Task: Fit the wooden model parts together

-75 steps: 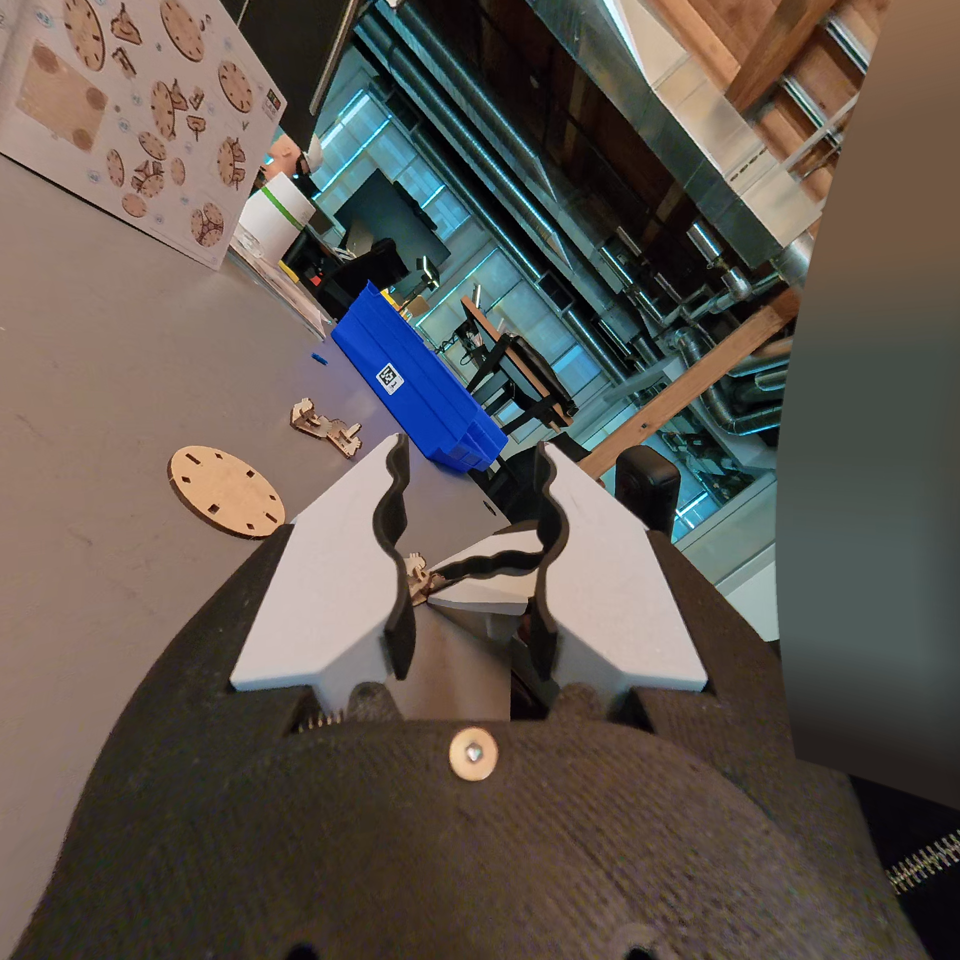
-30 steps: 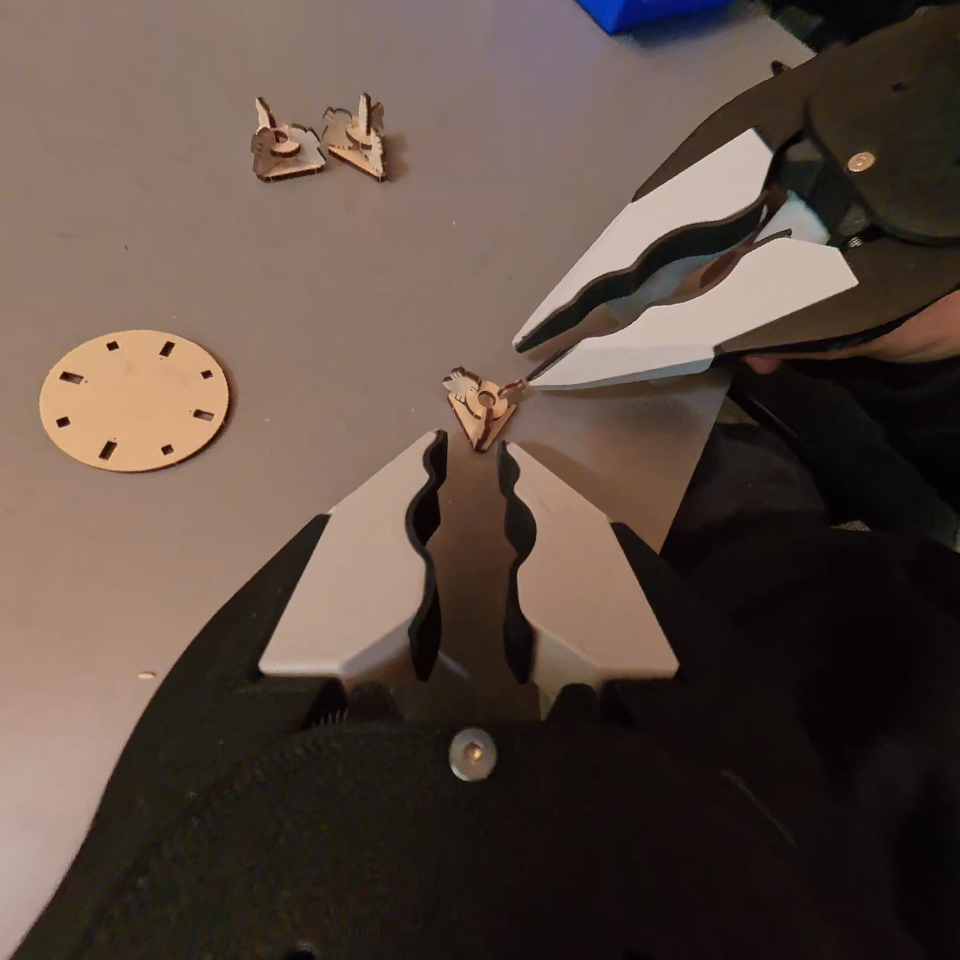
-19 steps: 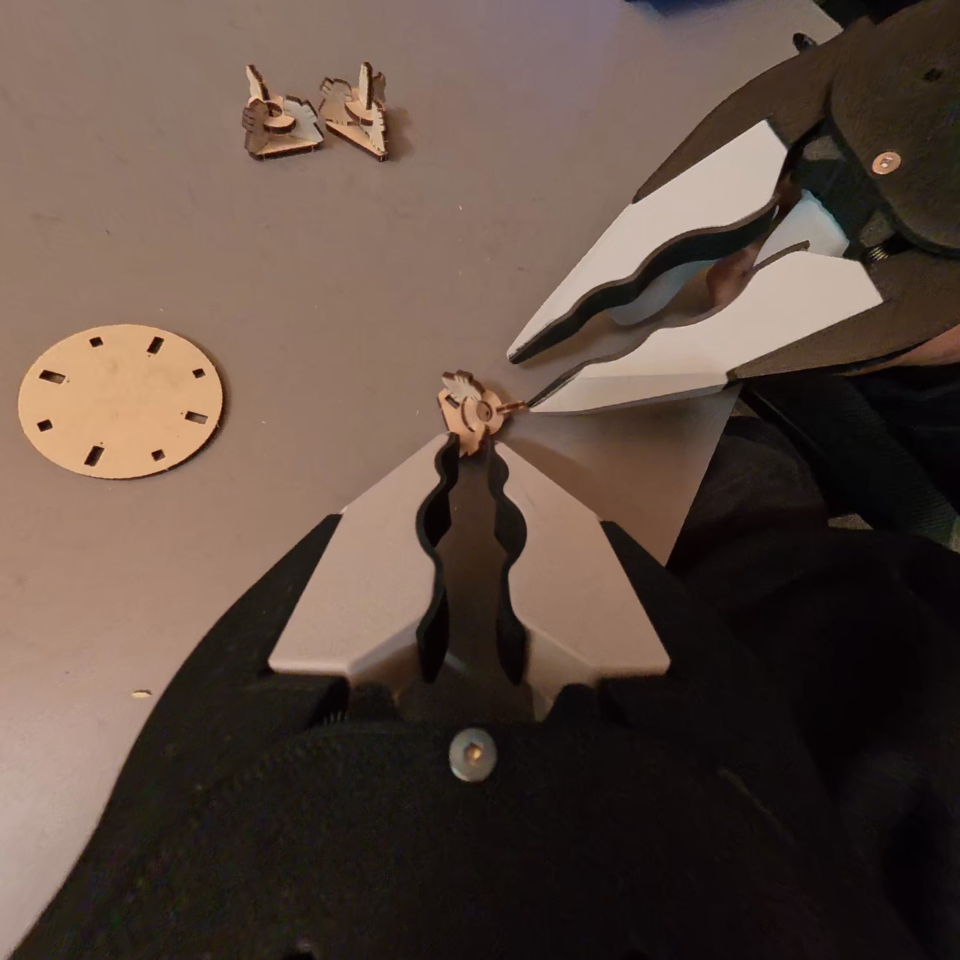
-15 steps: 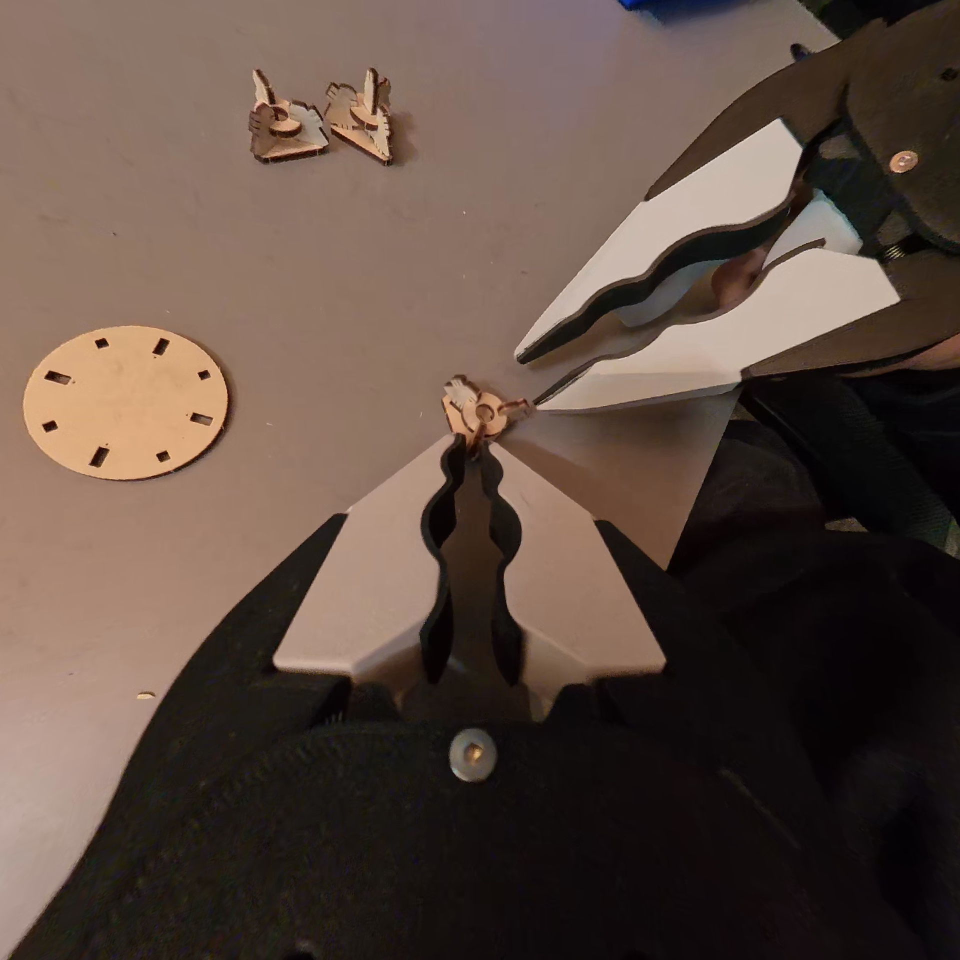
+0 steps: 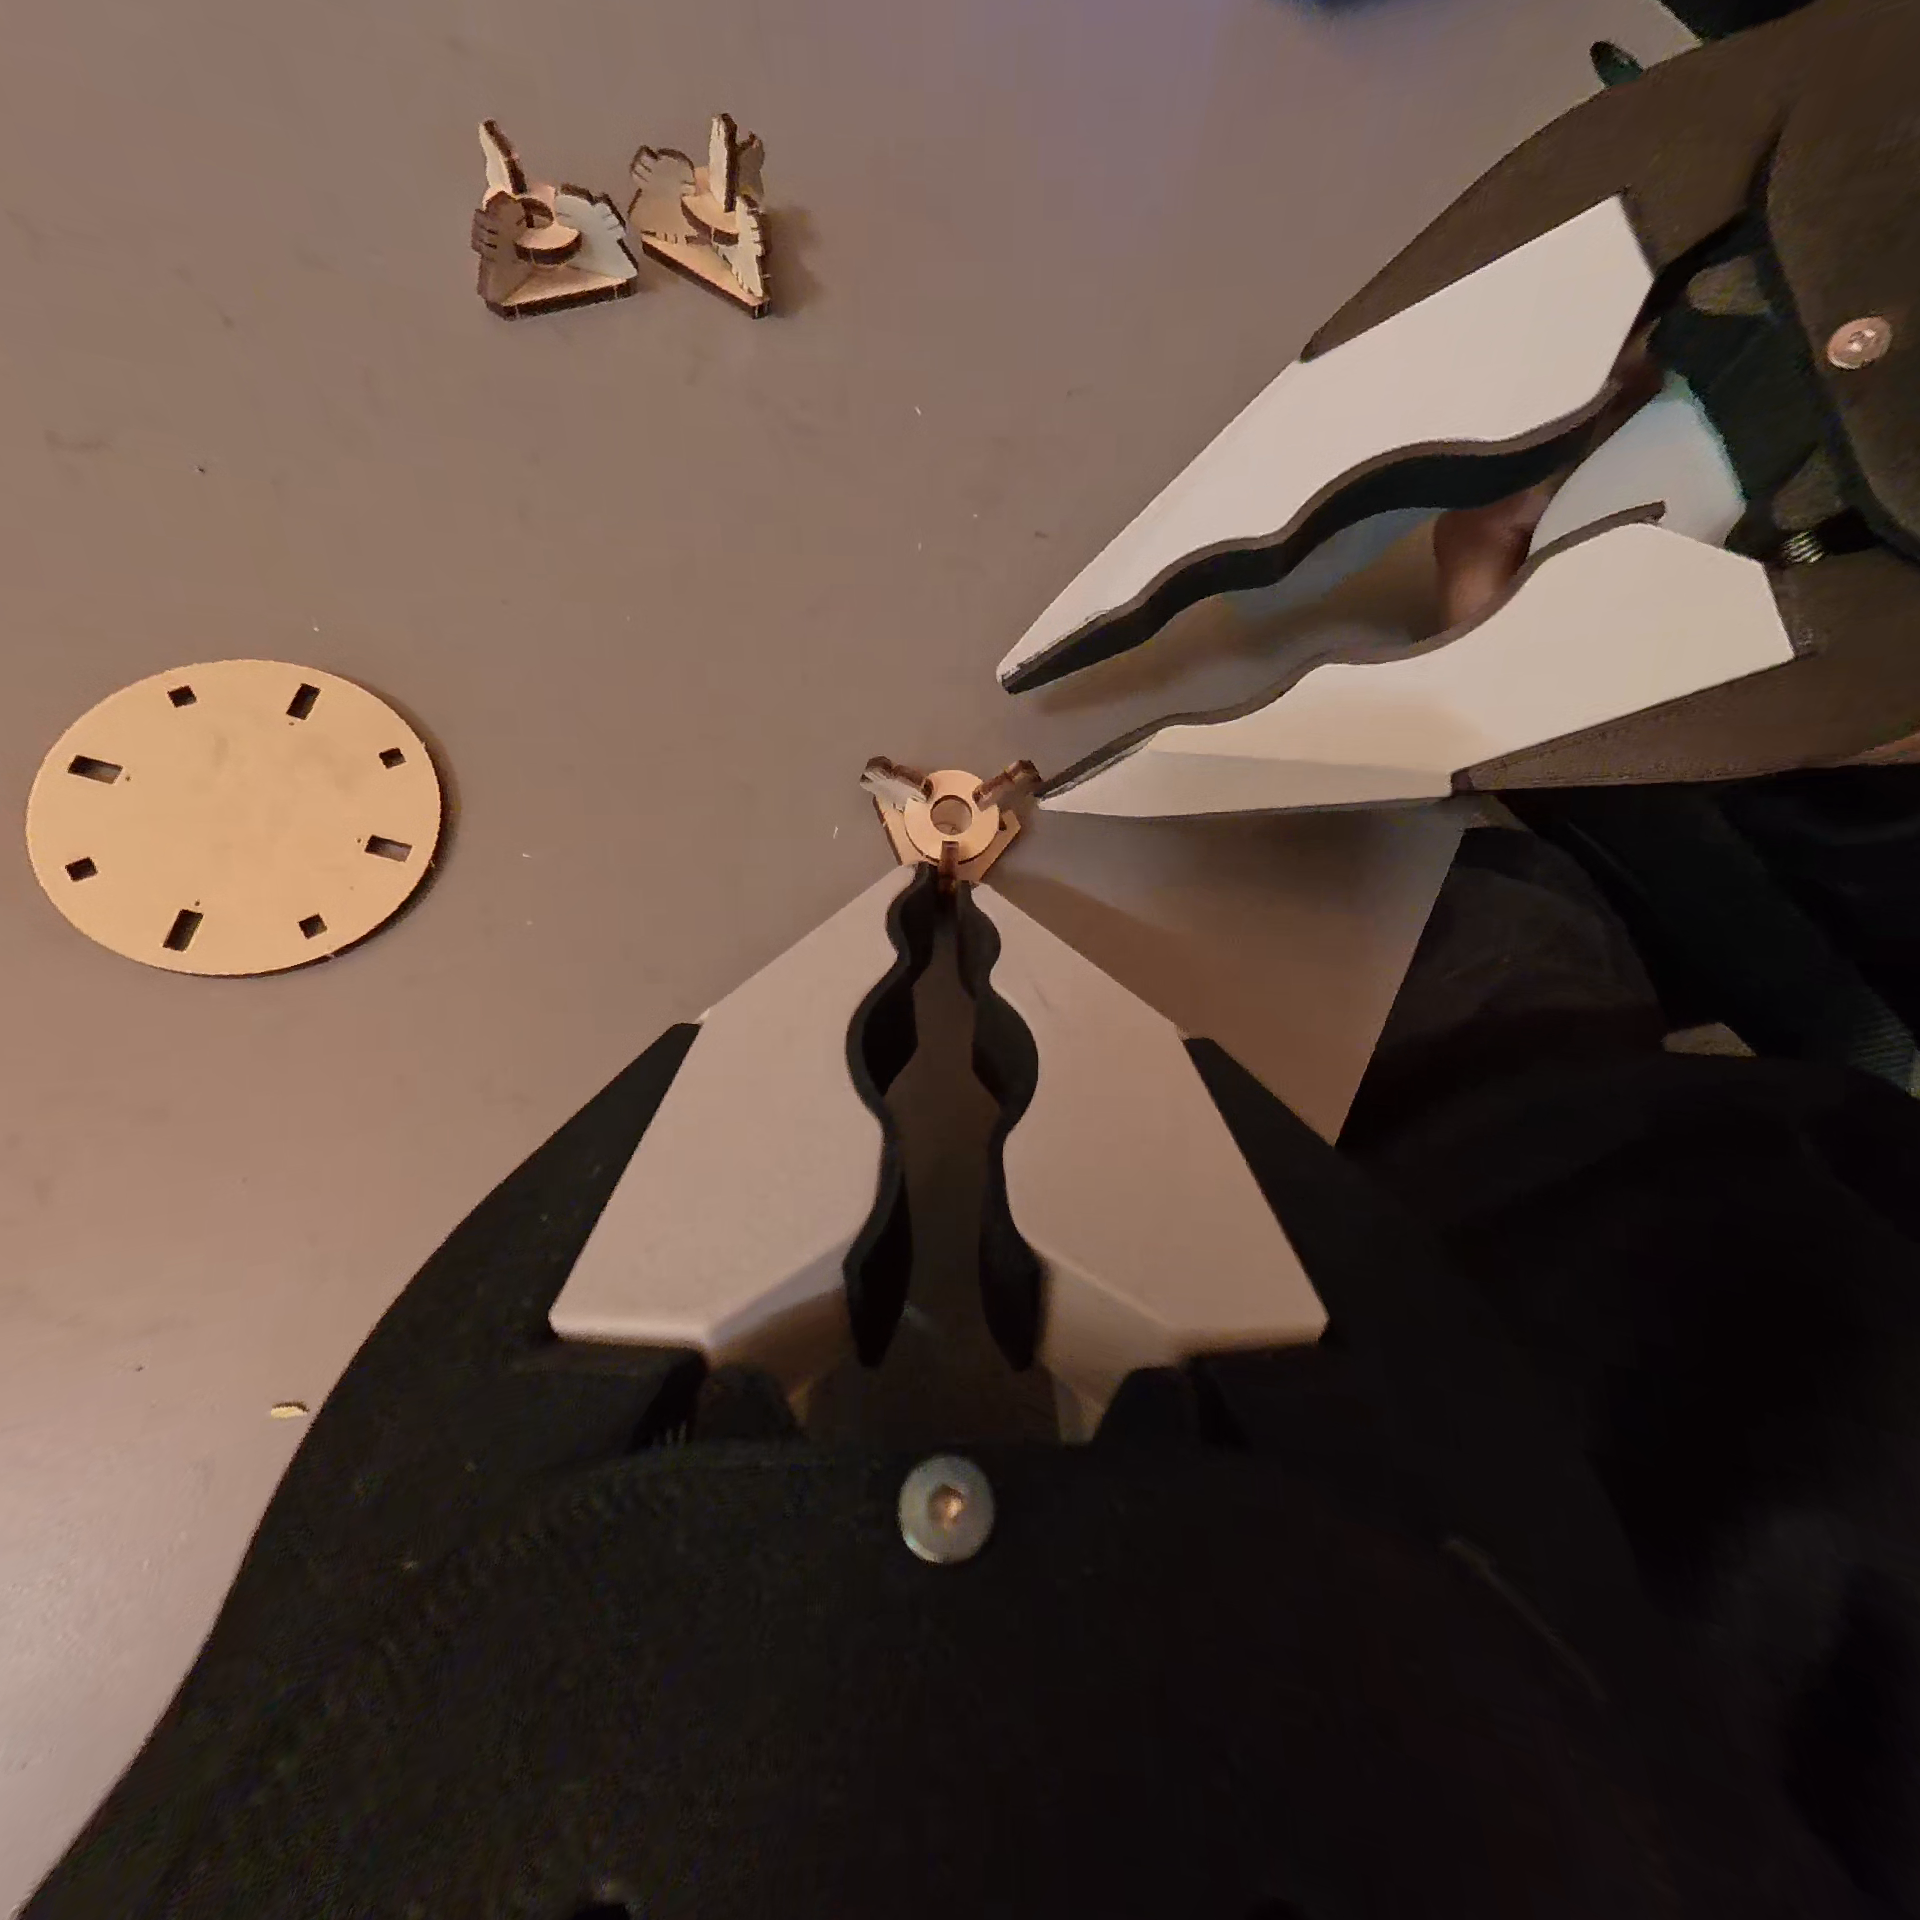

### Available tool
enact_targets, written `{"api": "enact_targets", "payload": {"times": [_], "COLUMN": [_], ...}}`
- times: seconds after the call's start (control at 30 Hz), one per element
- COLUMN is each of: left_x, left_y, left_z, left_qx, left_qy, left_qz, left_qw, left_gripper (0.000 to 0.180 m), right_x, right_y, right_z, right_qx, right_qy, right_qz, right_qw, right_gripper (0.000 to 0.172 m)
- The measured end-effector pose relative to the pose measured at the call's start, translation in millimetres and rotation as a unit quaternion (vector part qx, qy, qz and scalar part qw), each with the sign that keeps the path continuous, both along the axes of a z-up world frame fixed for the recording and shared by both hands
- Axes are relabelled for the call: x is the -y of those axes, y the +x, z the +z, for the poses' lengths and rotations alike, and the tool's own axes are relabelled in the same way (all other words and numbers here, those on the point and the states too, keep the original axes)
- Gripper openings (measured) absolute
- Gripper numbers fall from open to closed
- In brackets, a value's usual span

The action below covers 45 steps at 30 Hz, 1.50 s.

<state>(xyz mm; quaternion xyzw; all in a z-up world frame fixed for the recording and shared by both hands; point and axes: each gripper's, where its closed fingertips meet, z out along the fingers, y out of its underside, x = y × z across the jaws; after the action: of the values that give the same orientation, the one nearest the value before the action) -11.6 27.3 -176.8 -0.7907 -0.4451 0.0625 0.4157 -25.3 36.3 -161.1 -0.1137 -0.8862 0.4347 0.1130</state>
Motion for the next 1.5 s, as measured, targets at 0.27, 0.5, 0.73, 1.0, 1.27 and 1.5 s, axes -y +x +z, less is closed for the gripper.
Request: {"api": "enact_targets", "payload": {"times": [0.27,0.5,0.73,1.0,1.27,1.5], "left_x": [0.8,1.4,7.1,7.8,11.5,10.9], "left_y": [-1.0,-1.6,-2.5,-3.6,-4.4,-5.3], "left_z": [-0.2,-0.5,2.3,2.2,5.8,4.5], "left_qx": [-0.004,-0.005,-0.013,-0.016,-0.018,-0.017], "left_qy": [-0.007,-0.009,-0.006,-0.009,0.007,0.003], "left_qz": [0.002,0.004,0.012,0.013,0.016,0.012], "left_qw": [1.0,1.0,1.0,1.0,1.0,1.0], "left_gripper": [0.002,0.004,0.007,0.003,0.002,0.002], "right_x": [4.8,5.7,6.6,7.6,7.9,8.1], "right_y": [2.4,1.6,3.1,3.5,2.2,2.2], "right_z": [-1.2,-3.4,-5.7,-6.9,-7.6,-7.7], "right_qx": [-0.001,-0.021,-0.01,0.02,0.024,0.03], "right_qy": [-0.001,0.012,0.009,-0.002,-0.002,-0.003], "right_qz": [0.011,0.011,0.011,0.01,0.008,0.009], "right_qw": [1.0,1.0,1.0,1.0,1.0,0.999], "right_gripper": [0.011,0.002,0.001,0.001,0.001,0.001]}}
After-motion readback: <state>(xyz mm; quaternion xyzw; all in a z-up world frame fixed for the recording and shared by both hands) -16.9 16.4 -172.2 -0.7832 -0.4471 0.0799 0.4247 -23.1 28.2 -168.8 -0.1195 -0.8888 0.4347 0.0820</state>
